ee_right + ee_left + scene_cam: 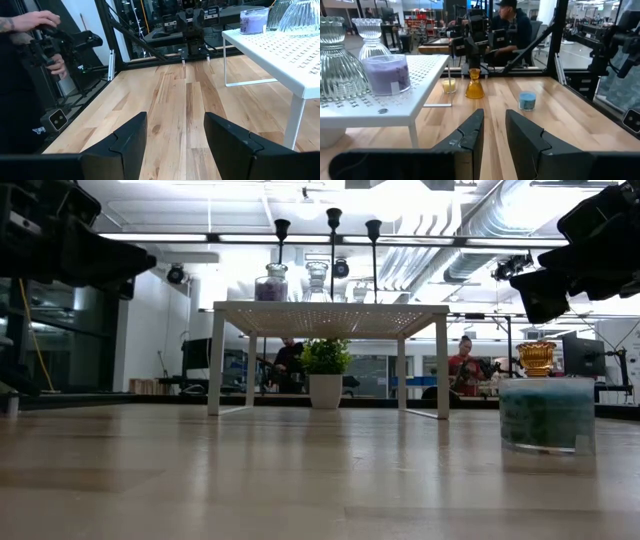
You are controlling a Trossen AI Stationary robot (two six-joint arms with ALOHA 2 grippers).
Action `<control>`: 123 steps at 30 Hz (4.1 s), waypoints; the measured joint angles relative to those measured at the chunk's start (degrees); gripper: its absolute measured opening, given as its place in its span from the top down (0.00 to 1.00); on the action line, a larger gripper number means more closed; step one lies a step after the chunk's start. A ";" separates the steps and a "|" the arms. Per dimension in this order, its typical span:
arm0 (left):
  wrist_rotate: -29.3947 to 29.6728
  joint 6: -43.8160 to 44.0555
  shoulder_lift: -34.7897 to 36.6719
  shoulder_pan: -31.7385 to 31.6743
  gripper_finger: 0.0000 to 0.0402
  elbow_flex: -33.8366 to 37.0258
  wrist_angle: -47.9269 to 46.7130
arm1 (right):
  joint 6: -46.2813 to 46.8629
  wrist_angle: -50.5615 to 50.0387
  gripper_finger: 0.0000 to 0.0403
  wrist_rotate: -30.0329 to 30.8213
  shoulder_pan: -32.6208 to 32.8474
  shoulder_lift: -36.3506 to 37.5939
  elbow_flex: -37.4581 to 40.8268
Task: Pick & Place candle stick holders
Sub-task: Put the orange candle holder on the shelf aligned with the transparent candle holder
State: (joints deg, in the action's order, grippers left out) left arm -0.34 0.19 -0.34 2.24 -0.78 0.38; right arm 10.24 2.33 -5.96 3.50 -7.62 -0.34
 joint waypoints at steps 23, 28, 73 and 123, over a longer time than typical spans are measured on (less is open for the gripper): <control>-0.15 0.07 -0.26 0.00 0.81 0.00 -0.09 | 0.00 0.00 0.53 0.00 -0.01 0.00 0.00; -0.15 0.07 -0.26 0.01 0.81 0.00 -0.09 | 0.01 0.00 0.53 0.00 0.01 0.00 0.00; -0.09 0.09 -0.28 0.00 0.81 0.00 -0.09 | 31.62 5.08 0.53 -1.25 0.06 -1.28 -1.57; -0.10 0.09 -0.28 0.00 0.81 0.00 -0.10 | 69.26 -42.33 0.53 44.51 43.52 -36.70 -20.37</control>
State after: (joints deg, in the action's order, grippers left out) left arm -0.44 0.27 -0.62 2.24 -0.78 0.29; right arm 79.50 -40.00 38.56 47.02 -44.32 -20.71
